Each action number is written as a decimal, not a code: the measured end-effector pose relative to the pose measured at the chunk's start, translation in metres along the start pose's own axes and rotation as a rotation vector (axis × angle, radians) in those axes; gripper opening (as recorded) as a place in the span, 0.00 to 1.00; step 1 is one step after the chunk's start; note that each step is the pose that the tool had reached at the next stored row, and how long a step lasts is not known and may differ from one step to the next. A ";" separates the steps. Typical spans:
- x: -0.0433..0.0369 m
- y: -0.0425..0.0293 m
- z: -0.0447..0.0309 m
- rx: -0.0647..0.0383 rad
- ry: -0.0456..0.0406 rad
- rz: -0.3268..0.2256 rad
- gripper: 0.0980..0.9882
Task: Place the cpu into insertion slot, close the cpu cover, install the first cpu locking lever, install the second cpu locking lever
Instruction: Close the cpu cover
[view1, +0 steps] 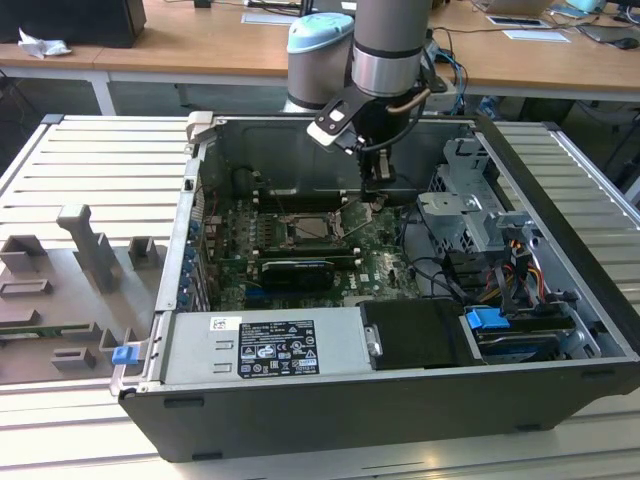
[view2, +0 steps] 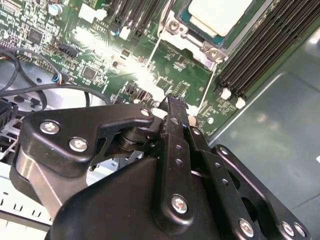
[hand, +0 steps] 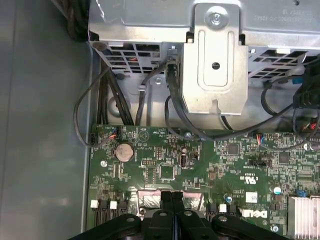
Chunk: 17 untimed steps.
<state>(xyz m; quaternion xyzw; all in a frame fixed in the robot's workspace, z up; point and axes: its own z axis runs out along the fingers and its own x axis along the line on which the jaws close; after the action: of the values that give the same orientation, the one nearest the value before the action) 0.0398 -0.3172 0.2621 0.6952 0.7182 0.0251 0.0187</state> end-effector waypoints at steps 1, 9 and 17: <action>-0.0001 0.0015 0.0002 0.000 -0.0002 0.000 0.01; -0.0002 0.0157 0.0045 0.009 -0.0055 0.000 0.01; -0.0001 0.0237 0.0109 0.016 -0.0069 0.000 0.01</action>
<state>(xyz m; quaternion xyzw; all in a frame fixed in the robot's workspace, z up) 0.0641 -0.3164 0.2527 0.6953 0.7184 0.0168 0.0155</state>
